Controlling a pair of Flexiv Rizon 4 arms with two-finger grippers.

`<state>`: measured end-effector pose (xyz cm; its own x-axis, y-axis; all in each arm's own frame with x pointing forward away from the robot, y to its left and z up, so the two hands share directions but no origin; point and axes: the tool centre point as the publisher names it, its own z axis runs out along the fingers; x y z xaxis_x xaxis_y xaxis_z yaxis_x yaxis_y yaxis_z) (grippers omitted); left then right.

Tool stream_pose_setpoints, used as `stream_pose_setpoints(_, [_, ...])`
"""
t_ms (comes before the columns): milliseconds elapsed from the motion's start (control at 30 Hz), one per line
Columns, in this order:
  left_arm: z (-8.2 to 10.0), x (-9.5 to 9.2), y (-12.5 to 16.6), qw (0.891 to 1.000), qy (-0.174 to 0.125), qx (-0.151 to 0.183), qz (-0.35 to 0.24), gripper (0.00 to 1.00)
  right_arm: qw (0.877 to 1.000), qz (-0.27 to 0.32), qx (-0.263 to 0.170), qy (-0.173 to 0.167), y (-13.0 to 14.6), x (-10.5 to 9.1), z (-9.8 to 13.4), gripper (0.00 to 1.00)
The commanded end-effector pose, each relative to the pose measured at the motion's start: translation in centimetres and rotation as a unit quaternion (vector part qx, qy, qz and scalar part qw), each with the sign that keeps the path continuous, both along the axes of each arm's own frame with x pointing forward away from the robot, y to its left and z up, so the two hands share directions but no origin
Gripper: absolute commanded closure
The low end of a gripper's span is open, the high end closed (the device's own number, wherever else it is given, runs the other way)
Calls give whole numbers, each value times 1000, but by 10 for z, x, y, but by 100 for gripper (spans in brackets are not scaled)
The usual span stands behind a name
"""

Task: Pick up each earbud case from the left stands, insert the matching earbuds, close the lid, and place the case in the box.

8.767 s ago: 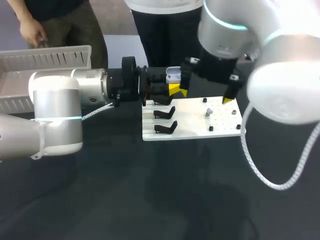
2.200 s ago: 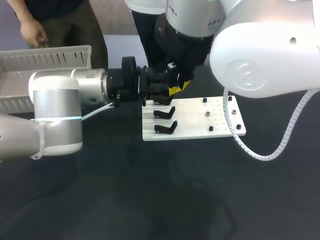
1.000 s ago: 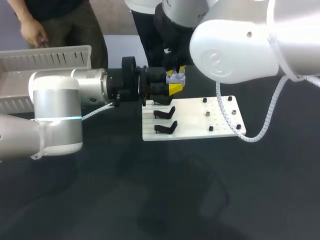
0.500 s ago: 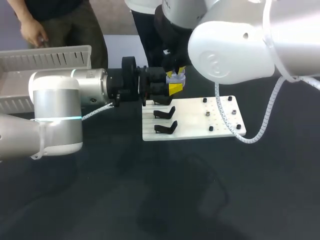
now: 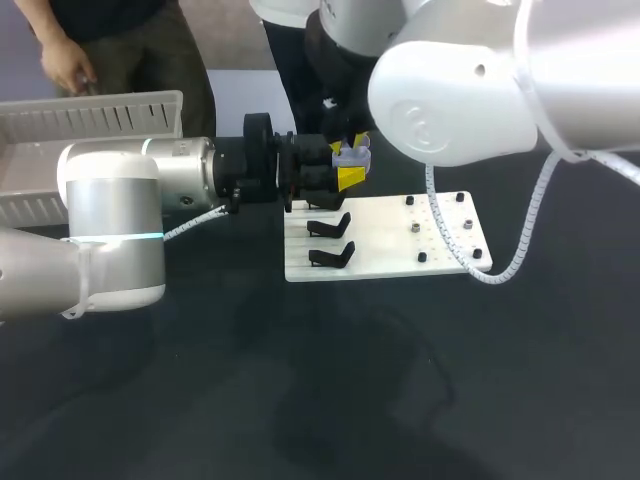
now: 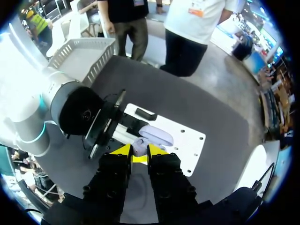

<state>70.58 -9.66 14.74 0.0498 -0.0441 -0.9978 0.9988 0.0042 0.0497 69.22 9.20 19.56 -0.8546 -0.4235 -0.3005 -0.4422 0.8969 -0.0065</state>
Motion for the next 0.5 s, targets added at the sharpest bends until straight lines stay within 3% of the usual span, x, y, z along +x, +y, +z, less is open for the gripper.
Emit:
stream_pose_setpoints(33, [0,0,0,1000,-1,-1,1,100,1000,1,-3,3,2,3,0,100])
stream_pose_setpoints(500, [0,0,0,1000,-1,-1,1,100,1000,-1,-8,9,0,2,-6,100])
